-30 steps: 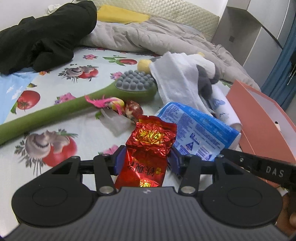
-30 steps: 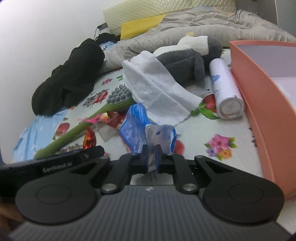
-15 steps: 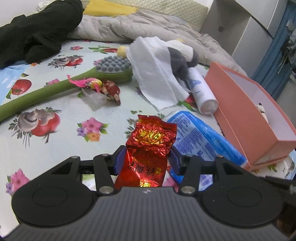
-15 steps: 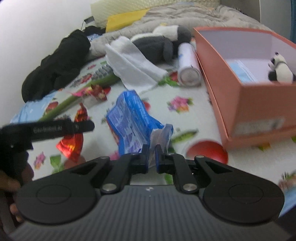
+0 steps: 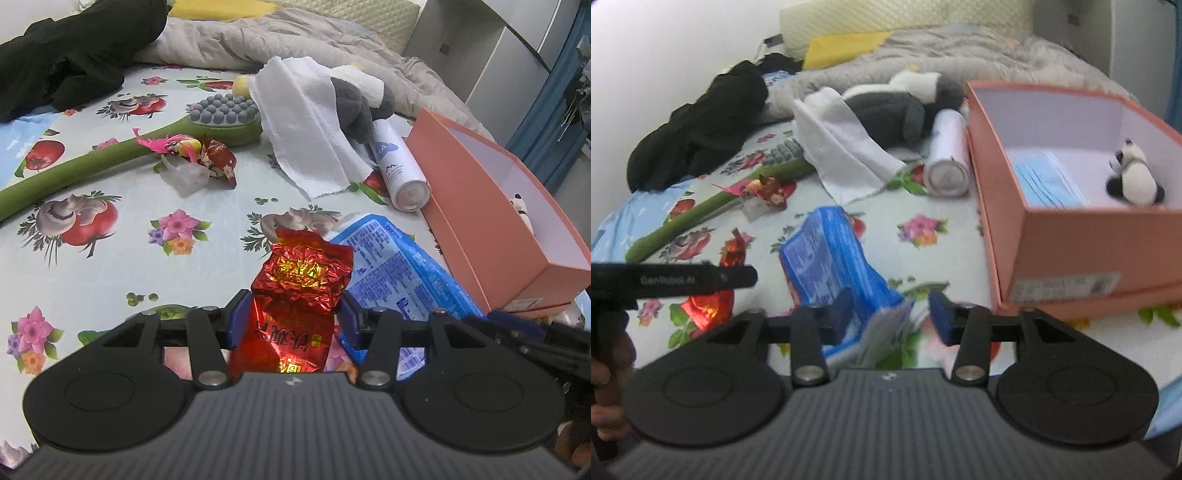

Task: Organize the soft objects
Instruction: 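Lift red candy packet with left tool while right tool lifts blue tissue pack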

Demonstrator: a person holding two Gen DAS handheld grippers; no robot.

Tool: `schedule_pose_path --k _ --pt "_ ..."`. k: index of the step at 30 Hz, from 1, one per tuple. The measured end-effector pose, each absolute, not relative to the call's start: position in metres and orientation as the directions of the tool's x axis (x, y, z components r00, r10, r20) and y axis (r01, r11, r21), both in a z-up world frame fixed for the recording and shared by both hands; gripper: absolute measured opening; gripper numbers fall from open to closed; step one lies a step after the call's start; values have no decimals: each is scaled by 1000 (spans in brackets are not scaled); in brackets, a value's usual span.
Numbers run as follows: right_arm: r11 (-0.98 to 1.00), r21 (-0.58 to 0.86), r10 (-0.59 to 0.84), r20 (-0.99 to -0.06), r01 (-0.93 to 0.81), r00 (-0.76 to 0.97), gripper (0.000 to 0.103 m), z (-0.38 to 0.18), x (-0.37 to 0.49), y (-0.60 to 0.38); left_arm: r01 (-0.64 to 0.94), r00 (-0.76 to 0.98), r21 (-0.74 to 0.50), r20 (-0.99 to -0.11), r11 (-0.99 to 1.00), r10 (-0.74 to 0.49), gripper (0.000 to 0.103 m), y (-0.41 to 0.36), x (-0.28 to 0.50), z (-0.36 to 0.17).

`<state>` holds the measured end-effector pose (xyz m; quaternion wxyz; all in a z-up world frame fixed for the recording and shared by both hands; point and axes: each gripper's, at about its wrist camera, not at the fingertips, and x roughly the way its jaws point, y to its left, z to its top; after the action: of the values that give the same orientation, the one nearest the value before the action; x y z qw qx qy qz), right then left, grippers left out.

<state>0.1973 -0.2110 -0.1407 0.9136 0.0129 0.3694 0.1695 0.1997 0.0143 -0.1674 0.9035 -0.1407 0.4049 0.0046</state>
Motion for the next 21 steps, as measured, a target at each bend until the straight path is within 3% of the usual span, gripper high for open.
schedule_pose_path --k 1,13,21 --pt "937 144 329 -667 -318 669 62 -140 199 -209 -123 671 -247 -735 961 -102 56 14 200 -167" --pt "876 33 360 -708 -481 608 62 -153 221 -167 -153 662 -249 -744 956 -88 57 20 190 -174" --pt "885 60 342 -755 -462 559 51 -171 228 -158 -164 666 -263 -740 951 -90 57 23 184 -176"
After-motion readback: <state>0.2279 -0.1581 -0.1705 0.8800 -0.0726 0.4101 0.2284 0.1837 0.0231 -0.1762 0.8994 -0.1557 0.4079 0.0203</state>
